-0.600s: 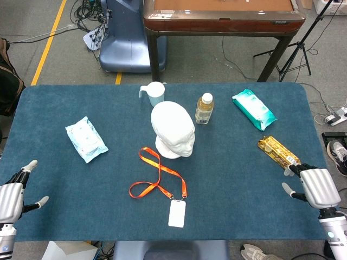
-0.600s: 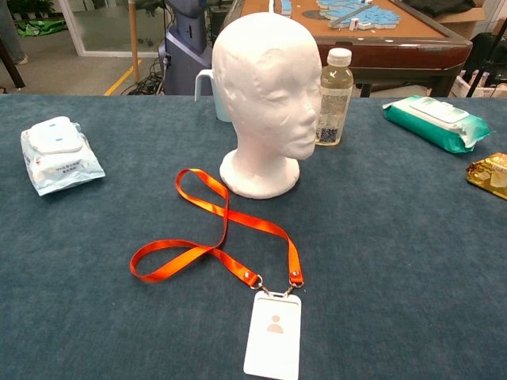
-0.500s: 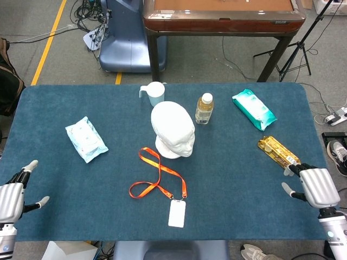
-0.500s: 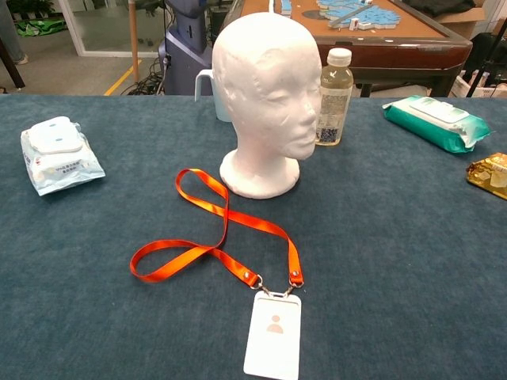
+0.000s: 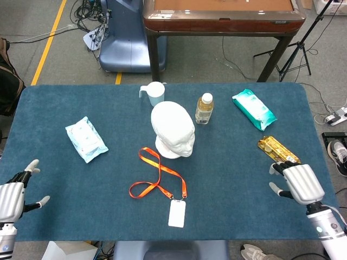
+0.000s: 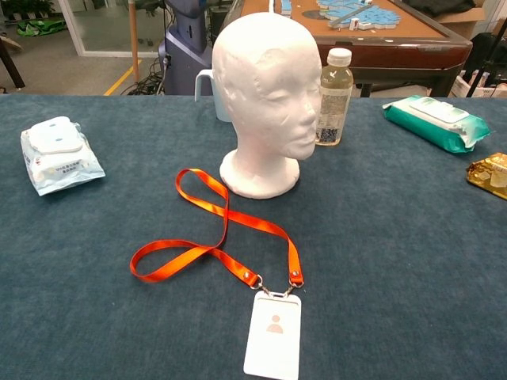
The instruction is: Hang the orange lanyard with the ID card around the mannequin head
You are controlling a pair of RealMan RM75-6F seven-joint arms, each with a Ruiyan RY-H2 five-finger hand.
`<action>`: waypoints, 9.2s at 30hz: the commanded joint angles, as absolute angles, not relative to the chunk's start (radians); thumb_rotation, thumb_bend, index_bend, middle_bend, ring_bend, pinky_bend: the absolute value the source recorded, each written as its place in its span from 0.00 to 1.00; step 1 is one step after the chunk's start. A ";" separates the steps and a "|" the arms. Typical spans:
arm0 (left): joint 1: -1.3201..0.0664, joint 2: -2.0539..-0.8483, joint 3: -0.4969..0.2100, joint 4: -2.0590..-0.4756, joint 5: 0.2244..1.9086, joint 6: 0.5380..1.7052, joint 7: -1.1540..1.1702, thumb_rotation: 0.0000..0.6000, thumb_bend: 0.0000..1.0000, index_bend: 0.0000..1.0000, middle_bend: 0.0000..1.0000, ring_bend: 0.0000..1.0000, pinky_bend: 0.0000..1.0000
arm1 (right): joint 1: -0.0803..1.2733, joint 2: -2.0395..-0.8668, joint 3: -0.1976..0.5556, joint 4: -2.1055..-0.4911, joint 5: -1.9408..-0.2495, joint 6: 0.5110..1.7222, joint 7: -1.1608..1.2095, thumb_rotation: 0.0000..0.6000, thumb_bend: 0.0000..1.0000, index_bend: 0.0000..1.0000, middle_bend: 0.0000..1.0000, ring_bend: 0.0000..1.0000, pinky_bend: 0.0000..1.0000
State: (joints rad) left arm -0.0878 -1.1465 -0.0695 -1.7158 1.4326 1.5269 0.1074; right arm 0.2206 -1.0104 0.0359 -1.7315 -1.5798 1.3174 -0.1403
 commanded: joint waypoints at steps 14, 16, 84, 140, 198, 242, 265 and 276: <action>-0.079 -1.136 -0.059 -1.715 1.461 1.530 0.089 1.00 0.29 0.05 0.45 0.45 0.50 | 0.518 -1.007 0.082 -1.943 -1.419 0.854 -0.508 1.00 0.89 0.25 0.85 0.88 0.96; -0.079 -1.136 -0.060 -1.716 1.465 1.531 0.086 1.00 0.32 0.06 0.47 0.48 0.52 | 0.559 -1.020 0.092 -1.951 -1.376 0.806 -0.546 1.00 0.97 0.22 0.89 0.94 0.99; -0.066 -1.132 -0.041 -1.713 1.521 1.533 0.066 1.00 0.37 0.07 0.60 0.61 0.70 | 1.070 -1.285 -0.242 -1.877 -0.701 0.892 -0.769 1.00 1.00 0.18 1.00 1.00 1.00; -0.731 -1.192 -0.043 -1.829 1.630 0.675 0.188 1.00 0.47 0.28 0.94 0.87 0.78 | 0.727 -1.006 -0.164 -2.034 -1.155 1.024 -0.571 1.00 1.00 0.12 1.00 1.00 1.00; -0.956 -1.372 0.035 -1.740 0.977 0.777 0.668 1.00 0.49 0.25 1.00 0.95 0.84 | 0.583 -0.959 -0.076 -2.002 -1.262 0.977 -0.470 1.00 1.00 0.12 1.00 1.00 1.00; -0.971 -1.379 0.046 -1.645 0.868 0.759 0.568 1.00 0.49 0.25 1.00 0.95 0.84 | 0.536 -0.947 -0.055 -2.001 -1.299 0.964 -0.457 1.00 1.00 0.12 1.00 1.00 1.00; -0.944 -1.255 0.139 -1.759 0.845 0.807 0.621 1.00 0.49 0.25 1.00 0.95 0.84 | 0.582 -0.998 -0.046 -2.001 -1.239 0.881 -0.550 1.00 1.00 0.12 1.00 1.00 1.00; -0.941 -1.247 0.134 -1.768 0.852 0.813 0.613 1.00 0.49 0.25 1.00 0.95 0.84 | 0.754 -1.152 -0.024 -1.934 -0.964 0.767 -0.735 1.00 1.00 0.12 1.00 1.00 1.00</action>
